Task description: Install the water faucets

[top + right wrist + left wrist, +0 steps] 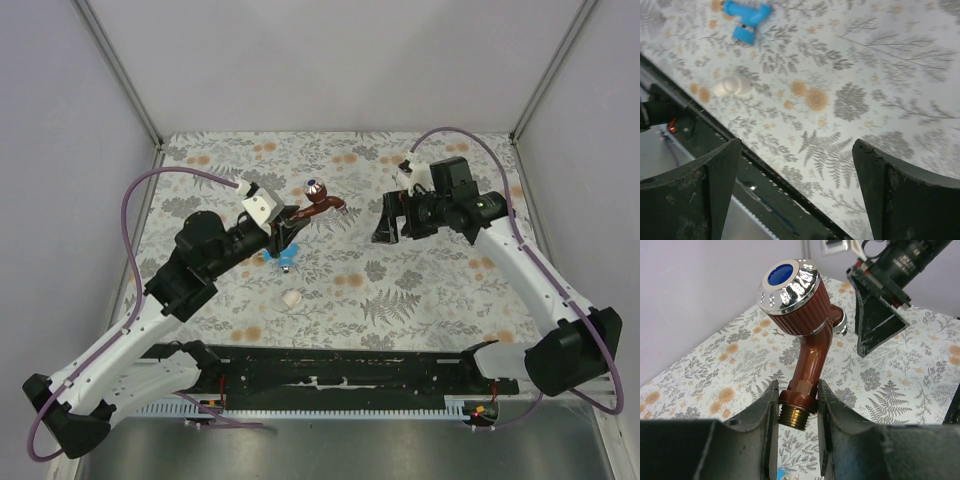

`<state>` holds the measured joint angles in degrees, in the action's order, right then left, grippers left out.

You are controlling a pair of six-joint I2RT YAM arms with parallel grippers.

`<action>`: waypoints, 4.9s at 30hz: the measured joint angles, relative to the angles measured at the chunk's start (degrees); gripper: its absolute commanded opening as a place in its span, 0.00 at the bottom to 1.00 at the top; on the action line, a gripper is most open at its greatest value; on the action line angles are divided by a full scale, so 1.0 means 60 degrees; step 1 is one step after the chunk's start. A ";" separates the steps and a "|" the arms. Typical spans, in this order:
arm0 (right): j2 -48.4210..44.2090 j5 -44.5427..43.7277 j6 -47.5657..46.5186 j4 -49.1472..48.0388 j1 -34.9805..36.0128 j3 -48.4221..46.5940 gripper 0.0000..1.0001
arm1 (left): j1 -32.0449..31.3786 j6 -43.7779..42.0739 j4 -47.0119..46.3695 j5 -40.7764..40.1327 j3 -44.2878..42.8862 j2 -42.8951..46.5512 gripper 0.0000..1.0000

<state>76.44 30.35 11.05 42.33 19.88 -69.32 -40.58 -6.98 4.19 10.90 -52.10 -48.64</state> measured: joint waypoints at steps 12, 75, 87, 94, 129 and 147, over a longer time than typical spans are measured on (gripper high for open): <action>-0.3949 -0.6084 0.0033 -0.1461 -0.0794 0.1861 0.98 | 0.0000 0.0000 -0.0004 -0.0022 0.0000 0.0102 0.02; -0.1355 0.3053 -0.0423 -0.5220 0.2779 0.0062 0.48 | 0.0000 -0.0142 0.0066 0.3257 0.0000 0.0007 0.02; -0.1355 0.3093 -0.0470 -0.5213 0.2820 0.0004 0.00 | 0.0018 -0.0135 0.0040 0.3231 0.0000 0.0007 0.24; -0.1636 0.1894 -0.0845 -0.4721 0.2871 0.0055 0.00 | 0.0011 -0.0051 0.0364 0.2539 -0.0160 -0.0087 0.63; -0.5257 -0.3315 -0.1606 -0.3891 0.2783 0.3155 0.00 | -0.1180 0.3002 0.7526 -0.3217 -0.1865 -0.6251 0.71; -0.5446 -0.3399 -0.1606 -0.3887 0.2787 0.3293 0.00 | -0.1198 0.3049 0.6798 -0.2718 -0.1195 -0.7694 0.60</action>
<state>43.77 9.96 1.41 19.00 36.60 -49.56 -47.77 11.31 44.97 -5.41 -59.27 -94.80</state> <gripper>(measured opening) 0.360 0.621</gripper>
